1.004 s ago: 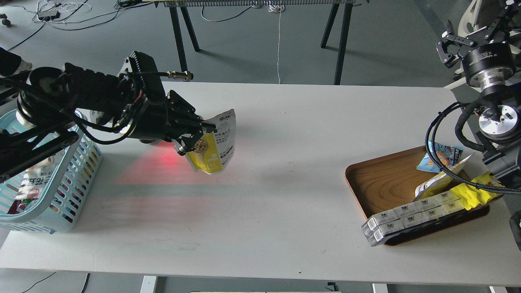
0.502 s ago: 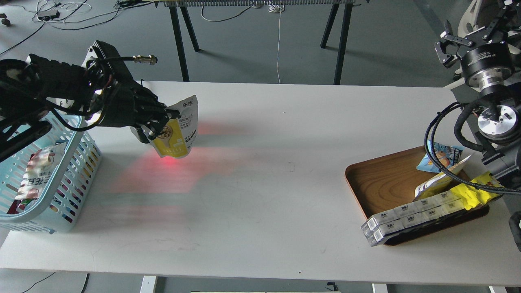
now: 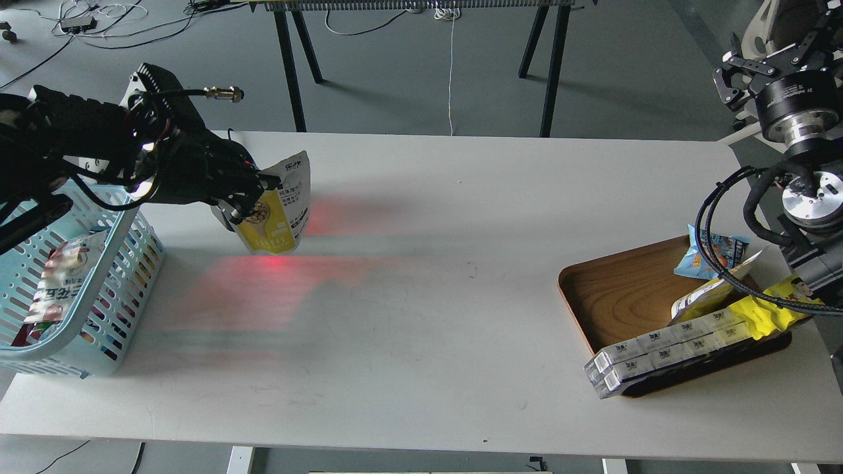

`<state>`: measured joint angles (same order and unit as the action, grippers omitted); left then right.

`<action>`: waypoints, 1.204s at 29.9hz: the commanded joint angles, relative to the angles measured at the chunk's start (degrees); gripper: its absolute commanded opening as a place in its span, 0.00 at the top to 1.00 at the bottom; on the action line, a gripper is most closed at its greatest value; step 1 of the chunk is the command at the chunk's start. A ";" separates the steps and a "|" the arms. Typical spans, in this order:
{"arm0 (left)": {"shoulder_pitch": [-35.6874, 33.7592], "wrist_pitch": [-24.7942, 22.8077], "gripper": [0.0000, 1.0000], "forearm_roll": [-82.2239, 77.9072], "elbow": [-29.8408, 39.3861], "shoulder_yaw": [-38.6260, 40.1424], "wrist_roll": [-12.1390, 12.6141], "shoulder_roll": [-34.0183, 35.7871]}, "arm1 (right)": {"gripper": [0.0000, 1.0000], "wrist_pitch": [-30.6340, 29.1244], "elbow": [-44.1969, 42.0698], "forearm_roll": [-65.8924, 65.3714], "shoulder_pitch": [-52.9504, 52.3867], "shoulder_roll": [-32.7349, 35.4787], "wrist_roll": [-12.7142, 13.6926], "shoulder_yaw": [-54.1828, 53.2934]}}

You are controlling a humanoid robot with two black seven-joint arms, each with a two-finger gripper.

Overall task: Scan snack and place in basket
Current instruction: 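Hold the packet in front of the scanner with the left gripper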

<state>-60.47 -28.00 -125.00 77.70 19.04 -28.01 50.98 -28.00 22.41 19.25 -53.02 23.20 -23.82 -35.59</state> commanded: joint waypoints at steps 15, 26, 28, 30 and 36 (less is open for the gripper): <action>0.09 0.00 1.00 0.00 0.17 -0.49 0.01 -2.29 | 0.01 0.00 0.00 0.00 0.02 0.00 -0.09 -0.18; 0.18 0.00 1.00 0.00 0.00 0.03 0.01 -3.08 | 0.01 0.00 0.00 0.00 0.11 0.09 -0.09 -0.18; 0.18 0.00 1.00 0.00 0.00 0.04 0.01 -3.08 | 0.01 0.00 0.00 0.00 0.11 0.09 -0.09 -0.18; 0.09 0.00 1.00 0.00 0.00 0.12 0.01 -3.00 | 0.01 0.00 0.00 0.09 0.11 0.09 -0.09 -0.18; -0.79 0.00 1.00 0.00 0.00 -0.14 0.01 -2.73 | 0.01 0.00 -0.09 0.09 0.20 0.17 -0.09 -0.36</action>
<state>-60.75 -28.00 -125.00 77.69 18.98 -28.00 48.15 -28.00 22.41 19.33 -52.89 23.30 -23.92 -35.80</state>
